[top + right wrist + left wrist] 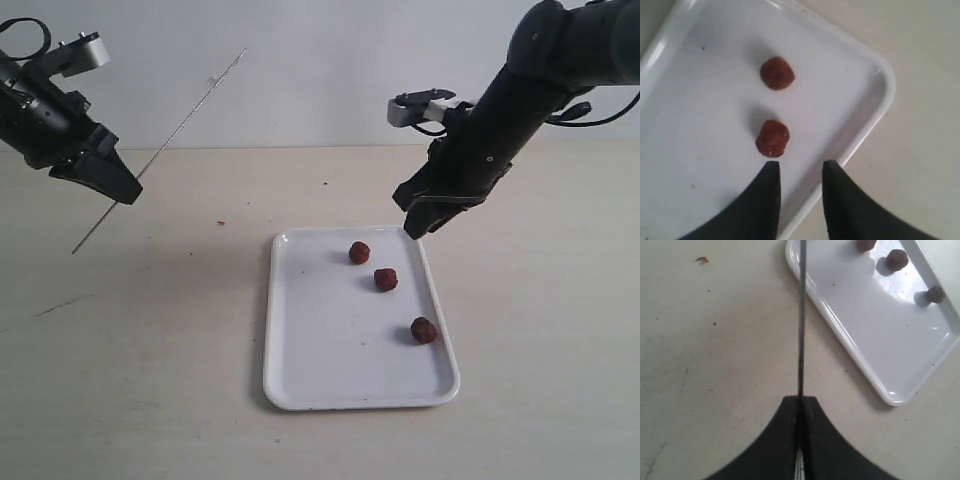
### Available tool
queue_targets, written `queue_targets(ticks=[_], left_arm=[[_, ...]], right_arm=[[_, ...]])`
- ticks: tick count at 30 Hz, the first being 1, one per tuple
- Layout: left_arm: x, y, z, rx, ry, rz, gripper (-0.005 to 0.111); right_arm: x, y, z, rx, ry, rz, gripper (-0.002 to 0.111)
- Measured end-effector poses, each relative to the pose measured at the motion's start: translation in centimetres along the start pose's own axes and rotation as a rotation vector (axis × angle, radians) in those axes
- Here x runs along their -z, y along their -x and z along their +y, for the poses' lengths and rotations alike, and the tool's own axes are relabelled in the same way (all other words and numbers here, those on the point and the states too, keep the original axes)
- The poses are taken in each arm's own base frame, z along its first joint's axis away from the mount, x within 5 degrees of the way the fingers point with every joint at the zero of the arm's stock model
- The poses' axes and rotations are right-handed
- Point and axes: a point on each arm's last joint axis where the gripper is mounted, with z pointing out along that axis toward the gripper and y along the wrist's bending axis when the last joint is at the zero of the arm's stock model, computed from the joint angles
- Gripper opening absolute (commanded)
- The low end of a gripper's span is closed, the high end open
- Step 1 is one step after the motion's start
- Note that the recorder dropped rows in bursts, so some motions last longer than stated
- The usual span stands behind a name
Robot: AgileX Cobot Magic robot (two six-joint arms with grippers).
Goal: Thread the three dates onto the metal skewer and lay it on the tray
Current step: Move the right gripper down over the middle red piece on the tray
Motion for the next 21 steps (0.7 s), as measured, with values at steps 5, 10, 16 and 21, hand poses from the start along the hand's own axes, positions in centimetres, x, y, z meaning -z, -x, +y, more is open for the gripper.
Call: queue_targets(ticks=[5, 10, 16, 21], left_arm=[[0.0, 0.1, -0.1, -0.006, -0.006, -0.006, 0.0], [0.0, 0.1, -0.1, -0.008, -0.009, -0.009, 0.0], [0.0, 0.1, -0.1, -0.014, -0.009, -0.009, 0.0], [0.0, 0.1, -0.1, -0.035, -0.009, -0.009, 0.0]], right_arm=[[-0.3, 0.1, 1.9, 0.052, -0.001, 0.144, 0.031], [-0.8, 0.7, 4.0, 0.236, -0.021, 0.174, 0.031], [-2.0, 1.6, 4.0, 0.65, -0.079, 0.127, 0.031], [-3.2, 2.0, 3.0, 0.817, -0.11, 0.101, 0.042]])
